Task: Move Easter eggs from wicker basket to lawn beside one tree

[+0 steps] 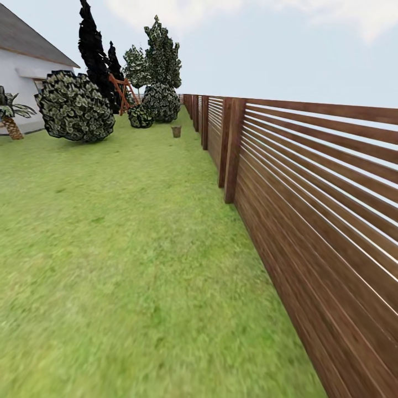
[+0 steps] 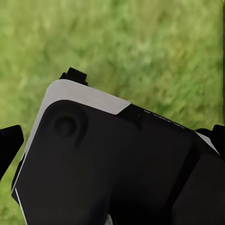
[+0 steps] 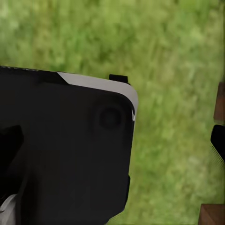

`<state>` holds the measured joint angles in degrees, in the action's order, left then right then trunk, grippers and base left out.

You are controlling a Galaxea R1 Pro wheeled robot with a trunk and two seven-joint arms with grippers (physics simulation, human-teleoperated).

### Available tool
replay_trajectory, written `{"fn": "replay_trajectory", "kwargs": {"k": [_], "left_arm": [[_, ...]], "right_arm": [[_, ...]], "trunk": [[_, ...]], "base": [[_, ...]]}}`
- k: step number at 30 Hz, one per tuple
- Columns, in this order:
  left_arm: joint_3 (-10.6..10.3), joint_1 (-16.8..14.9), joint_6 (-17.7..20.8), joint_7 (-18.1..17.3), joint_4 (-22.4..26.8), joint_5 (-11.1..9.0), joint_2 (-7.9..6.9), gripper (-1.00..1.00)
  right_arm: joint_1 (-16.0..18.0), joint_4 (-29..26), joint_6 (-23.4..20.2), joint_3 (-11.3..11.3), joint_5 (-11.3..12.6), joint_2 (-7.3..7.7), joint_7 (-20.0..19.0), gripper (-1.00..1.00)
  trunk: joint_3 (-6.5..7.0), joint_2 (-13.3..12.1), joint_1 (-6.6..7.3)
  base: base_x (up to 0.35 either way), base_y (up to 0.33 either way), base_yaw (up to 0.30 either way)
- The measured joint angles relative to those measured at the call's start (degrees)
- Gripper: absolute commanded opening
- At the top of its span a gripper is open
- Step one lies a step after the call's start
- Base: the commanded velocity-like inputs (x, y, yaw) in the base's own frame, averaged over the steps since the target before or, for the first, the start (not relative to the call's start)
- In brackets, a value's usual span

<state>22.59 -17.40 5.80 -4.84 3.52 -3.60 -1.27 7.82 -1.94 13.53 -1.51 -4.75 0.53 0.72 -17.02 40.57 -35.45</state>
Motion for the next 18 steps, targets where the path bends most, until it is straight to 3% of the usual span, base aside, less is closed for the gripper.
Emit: {"fn": "replay_trajectory", "kwargs": {"k": [4, 10, 18], "left_arm": [[0.0, 0.01, 0.0, 0.01, 0.0, 0.0, -0.03, 1.0], [0.0, 0.0, 0.0, 0.01, 0.0, 0.0, -0.01, 1.0], [0.0, 0.0, 0.0, 0.01, 0.0, 0.0, -0.01, 1.0]], "right_arm": [[0.0, 0.0, 0.0, -0.04, 0.0, 0.0, -0.01, 1.0], [-0.02, 0.0, 0.0, -0.04, 0.0, 0.0, 0.03, 1.0], [0.0, -0.08, 0.0, 0.02, 0.12, 0.08, -0.02, 1.0]], "trunk": [[0.0, 0.0, 0.0], [0.0, 0.0, 0.0], [0.0, 0.0, 0.0]], "base": [[0.332, 0.0, 0.042], [0.332, 0.0, 0.213], [0.332, 0.0, 0.019]]}}
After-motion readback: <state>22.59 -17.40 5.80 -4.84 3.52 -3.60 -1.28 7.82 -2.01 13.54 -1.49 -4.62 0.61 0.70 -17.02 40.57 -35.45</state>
